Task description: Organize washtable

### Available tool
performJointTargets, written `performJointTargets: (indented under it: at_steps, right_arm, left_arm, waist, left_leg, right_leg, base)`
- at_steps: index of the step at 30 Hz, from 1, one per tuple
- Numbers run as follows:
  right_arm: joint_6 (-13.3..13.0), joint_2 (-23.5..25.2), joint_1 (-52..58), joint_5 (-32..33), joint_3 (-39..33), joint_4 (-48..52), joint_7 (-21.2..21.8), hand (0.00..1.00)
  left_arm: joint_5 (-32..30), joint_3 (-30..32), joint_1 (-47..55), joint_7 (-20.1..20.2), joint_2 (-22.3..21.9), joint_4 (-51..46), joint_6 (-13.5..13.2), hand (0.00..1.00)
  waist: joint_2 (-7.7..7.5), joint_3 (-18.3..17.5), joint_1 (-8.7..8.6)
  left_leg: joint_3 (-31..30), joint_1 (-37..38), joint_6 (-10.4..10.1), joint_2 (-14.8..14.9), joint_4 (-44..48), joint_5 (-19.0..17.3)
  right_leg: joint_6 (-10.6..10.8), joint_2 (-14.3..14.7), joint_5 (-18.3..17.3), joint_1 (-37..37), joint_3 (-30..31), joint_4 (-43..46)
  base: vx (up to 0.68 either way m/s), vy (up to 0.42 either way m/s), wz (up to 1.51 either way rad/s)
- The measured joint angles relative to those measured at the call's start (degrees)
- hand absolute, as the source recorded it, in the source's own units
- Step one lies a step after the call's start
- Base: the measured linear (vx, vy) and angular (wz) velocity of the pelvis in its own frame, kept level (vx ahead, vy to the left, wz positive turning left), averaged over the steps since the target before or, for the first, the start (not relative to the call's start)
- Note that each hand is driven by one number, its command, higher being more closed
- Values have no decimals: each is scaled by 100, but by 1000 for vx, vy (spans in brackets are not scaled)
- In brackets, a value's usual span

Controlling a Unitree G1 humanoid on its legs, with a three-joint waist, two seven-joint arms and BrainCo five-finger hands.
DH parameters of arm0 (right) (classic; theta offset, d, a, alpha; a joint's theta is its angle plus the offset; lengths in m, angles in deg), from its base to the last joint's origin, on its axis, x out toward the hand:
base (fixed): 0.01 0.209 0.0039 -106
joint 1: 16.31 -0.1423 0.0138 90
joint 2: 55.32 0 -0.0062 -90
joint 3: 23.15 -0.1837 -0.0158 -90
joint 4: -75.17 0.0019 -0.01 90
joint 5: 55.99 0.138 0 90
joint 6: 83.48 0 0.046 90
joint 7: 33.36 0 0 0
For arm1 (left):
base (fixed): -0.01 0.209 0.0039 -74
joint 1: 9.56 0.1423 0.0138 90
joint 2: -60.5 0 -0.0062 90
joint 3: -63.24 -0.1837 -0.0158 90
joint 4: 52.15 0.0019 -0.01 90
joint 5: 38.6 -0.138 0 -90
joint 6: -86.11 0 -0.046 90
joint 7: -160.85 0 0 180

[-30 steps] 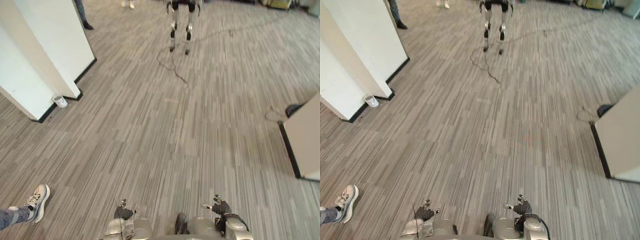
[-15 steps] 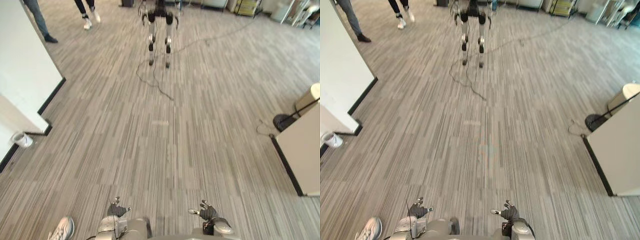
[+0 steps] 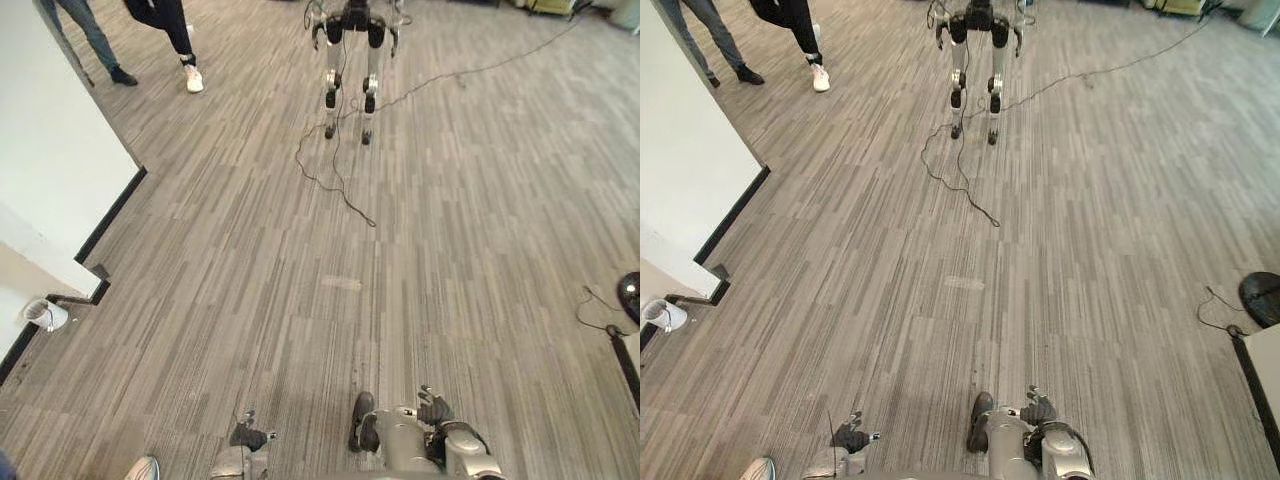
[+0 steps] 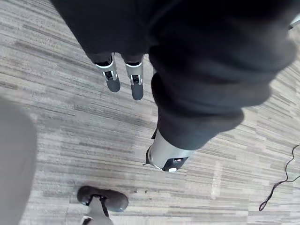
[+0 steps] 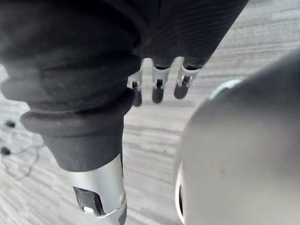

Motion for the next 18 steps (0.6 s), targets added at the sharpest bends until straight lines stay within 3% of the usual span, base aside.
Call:
performJointTargets:
  at_steps: [2,4,6,9,10,11,12,13,14,16,17,18]
  right_arm:
    - [17,41,42,27,8,87,-7,0]
    - [23,189,110,66,21,80,-22,0]
    - [25,277,180,82,62,72,-22,0]
    - [44,335,155,118,127,0,-24,0]
    - [32,314,144,116,136,-76,-24,0]
    - [28,278,139,114,143,-142,-23,0]
    - [32,267,149,114,146,-175,-25,0]
    - [29,283,166,114,146,-173,-31,0]
    - [28,316,183,113,145,-172,-31,0]
    - [29,348,229,99,178,-163,-15,0]
    - [18,351,199,91,223,-144,-6,0]
    - [18,352,160,68,250,-126,3,0]
  left_arm:
    - [-1,134,11,-5,-18,-146,6,0]
    - [2,119,9,-8,117,-319,0,0]
    - [4,114,30,-10,131,-475,-31,0]
    - [7,31,44,-9,121,-633,-69,0]
    - [19,15,54,-13,111,-631,-71,0]
    - [25,14,70,-20,57,-631,-75,0]
    - [22,16,62,-26,27,-629,-84,0]
    - [19,24,71,-22,47,-628,-88,0]
    - [26,56,96,-17,99,-632,-124,0]
    - [21,47,85,-26,155,-575,-121,0]
    - [31,43,83,-26,182,-543,-119,0]
    - [28,9,48,-27,261,-473,-115,0]
  waist:
    - [43,86,33]
    - [-158,127,129]
    - [-263,113,224]
    - [-320,155,340]
    - [-273,152,339]
    - [-203,112,377]
    - [-192,74,482]
    - [-236,39,483]
    - [-285,-23,481]
    - [-410,-81,480]
    - [-440,-73,473]
    - [-549,-31,458]
  left_leg:
    - [130,-825,14,411,1972,37]
    - [329,-1410,124,442,2541,-35]
    - [620,-1926,345,440,2119,-170]
    - [595,-2349,304,-38,-646,-203]
    - [313,-2372,142,-239,-1928,63]
    - [157,-2425,134,-280,-2456,238]
    - [66,-2422,263,-269,-2419,626]
    - [85,-2400,352,-314,-2350,773]
    - [179,-2348,529,-417,-2215,931]
    - [533,-2176,721,-530,-2063,779]
    - [698,-2006,797,-557,-2102,653]
    - [832,-1652,899,-694,-2215,510]
  right_leg:
    - [-144,290,-242,616,157,-237]
    - [-159,305,-322,1269,338,-484]
    - [-124,294,-300,1804,555,-878]
    - [89,121,-332,2385,928,-1383]
    - [207,71,-404,2559,1087,-1571]
    - [321,77,-490,2680,1144,-1696]
    - [459,23,-679,2799,1282,-1686]
    - [539,-38,-765,2825,1371,-1637]
    - [670,-222,-977,2833,1522,-1447]
    - [935,-525,-1189,2399,1761,-305]
    - [967,-632,-1190,2018,1812,571]
    - [1138,-852,-1061,1522,1800,1875]
  base:
    - [653,-109,-46]
    - [549,-88,-42]
    - [448,-80,-44]
    - [520,56,-57]
    - [379,149,-64]
    - [384,217,-85]
    - [335,211,-76]
    - [443,279,-81]
    - [488,281,-74]
    - [585,347,-80]
    - [448,305,-65]
    - [432,303,-45]
